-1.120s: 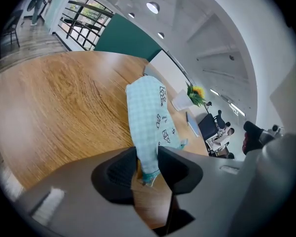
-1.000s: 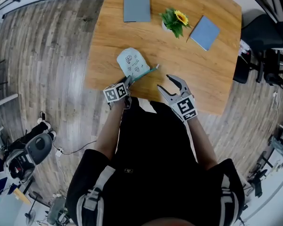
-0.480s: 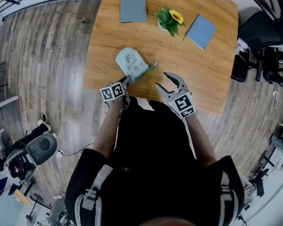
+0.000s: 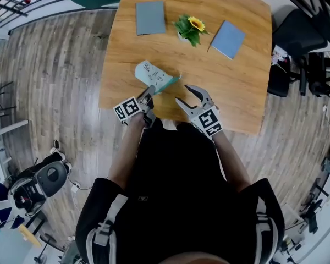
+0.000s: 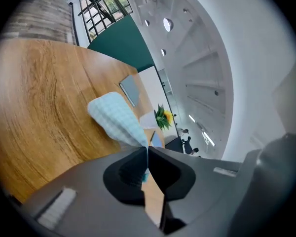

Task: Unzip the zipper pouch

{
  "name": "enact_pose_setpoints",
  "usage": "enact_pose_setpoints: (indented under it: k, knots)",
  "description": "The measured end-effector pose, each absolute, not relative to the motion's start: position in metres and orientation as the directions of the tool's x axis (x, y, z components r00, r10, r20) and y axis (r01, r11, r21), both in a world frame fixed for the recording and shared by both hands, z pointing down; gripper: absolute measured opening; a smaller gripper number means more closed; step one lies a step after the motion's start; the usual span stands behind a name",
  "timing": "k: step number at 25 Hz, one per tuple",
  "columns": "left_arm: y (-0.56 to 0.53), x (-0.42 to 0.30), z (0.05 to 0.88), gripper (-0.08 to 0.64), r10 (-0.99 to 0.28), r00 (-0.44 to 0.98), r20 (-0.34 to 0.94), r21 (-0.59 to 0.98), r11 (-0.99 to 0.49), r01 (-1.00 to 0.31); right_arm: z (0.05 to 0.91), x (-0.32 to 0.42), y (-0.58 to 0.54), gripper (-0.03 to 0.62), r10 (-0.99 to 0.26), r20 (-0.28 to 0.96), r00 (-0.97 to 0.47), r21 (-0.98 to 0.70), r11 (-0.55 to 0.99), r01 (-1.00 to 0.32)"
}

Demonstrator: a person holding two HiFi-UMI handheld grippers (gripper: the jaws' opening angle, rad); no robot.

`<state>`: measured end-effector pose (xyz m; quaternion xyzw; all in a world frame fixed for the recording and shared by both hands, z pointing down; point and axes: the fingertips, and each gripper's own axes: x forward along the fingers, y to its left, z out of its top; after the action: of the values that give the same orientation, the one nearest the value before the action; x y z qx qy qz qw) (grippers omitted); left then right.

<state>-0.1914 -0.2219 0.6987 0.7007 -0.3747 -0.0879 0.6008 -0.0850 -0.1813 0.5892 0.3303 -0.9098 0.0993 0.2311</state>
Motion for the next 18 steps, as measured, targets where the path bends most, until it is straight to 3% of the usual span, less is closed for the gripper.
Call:
enact_pose_setpoints:
  k: [9, 18]
  knots:
    - [-0.243, -0.183, 0.628, 0.006, -0.742, 0.658, 0.128, 0.986, 0.027, -0.162, 0.579, -0.076, -0.177, 0.218, -0.574, 0.441, -0.690, -0.032, 0.759, -0.651]
    - [-0.230, -0.165, 0.560, 0.005, -0.767, 0.642, 0.007, 0.992, -0.074, -0.099, 0.563, -0.074, -0.174, 0.212, -0.568, 0.389, -0.725, -0.026, 0.780, -0.625]
